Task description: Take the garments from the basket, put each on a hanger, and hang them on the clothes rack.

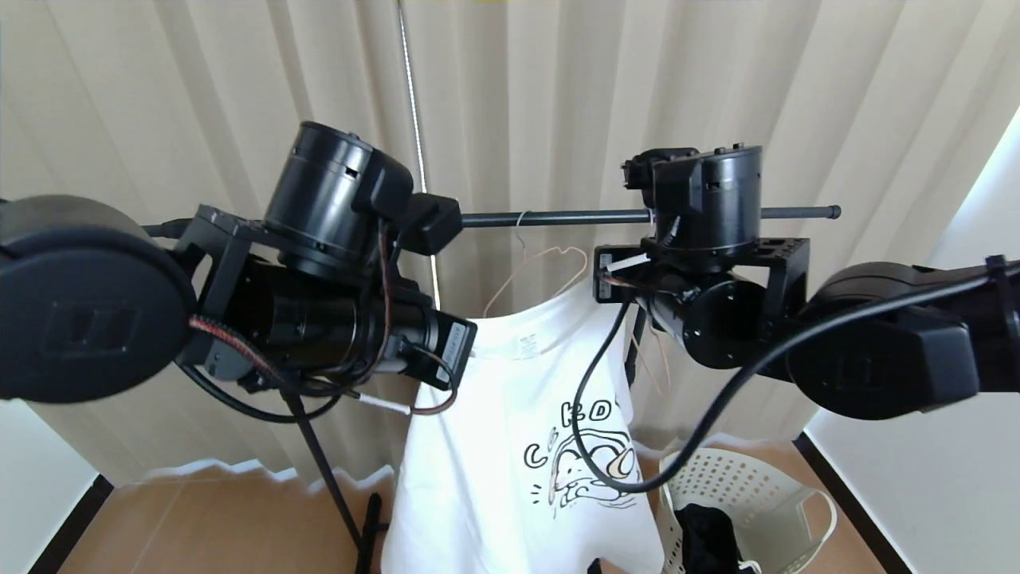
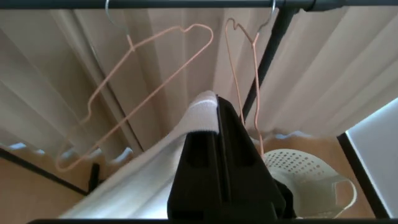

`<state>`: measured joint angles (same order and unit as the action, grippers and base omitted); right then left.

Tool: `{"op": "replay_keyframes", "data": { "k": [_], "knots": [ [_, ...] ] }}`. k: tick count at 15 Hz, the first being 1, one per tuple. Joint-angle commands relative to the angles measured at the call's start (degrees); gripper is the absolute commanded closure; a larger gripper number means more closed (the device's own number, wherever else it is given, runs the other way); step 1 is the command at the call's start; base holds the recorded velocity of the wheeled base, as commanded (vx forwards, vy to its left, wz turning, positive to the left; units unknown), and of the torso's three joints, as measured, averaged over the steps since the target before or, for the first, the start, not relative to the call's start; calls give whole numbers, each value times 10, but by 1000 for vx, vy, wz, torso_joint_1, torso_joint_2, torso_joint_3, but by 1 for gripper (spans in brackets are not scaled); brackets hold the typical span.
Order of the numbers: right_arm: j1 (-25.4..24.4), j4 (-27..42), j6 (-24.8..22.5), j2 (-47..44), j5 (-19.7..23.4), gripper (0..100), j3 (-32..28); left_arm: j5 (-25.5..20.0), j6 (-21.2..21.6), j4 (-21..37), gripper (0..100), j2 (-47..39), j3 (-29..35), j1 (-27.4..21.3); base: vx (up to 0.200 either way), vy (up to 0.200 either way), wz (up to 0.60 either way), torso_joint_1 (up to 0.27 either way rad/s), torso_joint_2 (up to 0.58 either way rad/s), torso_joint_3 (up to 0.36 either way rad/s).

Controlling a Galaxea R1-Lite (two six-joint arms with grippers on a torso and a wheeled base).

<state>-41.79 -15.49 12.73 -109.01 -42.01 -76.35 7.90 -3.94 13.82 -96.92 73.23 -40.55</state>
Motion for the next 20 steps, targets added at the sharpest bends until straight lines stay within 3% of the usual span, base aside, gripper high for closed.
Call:
{"op": "replay_keyframes", "data": {
  "k": [1,4,7,12,16,20],
  "knots": [
    [0,-6,1,-96,0,100,-104,1,-60,-38,100,-6,-62,-77,0,0,0,0,0,0],
    [-2,-8,4,-126,1,100,-158,8,-143,-69,100,-58,-43,-132,0,0,0,0,0,0],
    [-5,-8,16,-125,1,100,-158,43,-166,-85,100,-94,-12,-136,0,0,0,0,0,0],
    [12,-3,38,-96,1,100,-144,66,-166,-80,100,-76,-16,-106,0,0,0,0,0,0],
    [39,-9,52,-36,4,100,-86,93,-153,-79,100,-47,-37,-57,0,0,0,0,0,0],
    [59,-9,70,35,5,100,14,128,-114,-83,100,-69,9,-16,0,0,0,0,0,0]
  ]
}}
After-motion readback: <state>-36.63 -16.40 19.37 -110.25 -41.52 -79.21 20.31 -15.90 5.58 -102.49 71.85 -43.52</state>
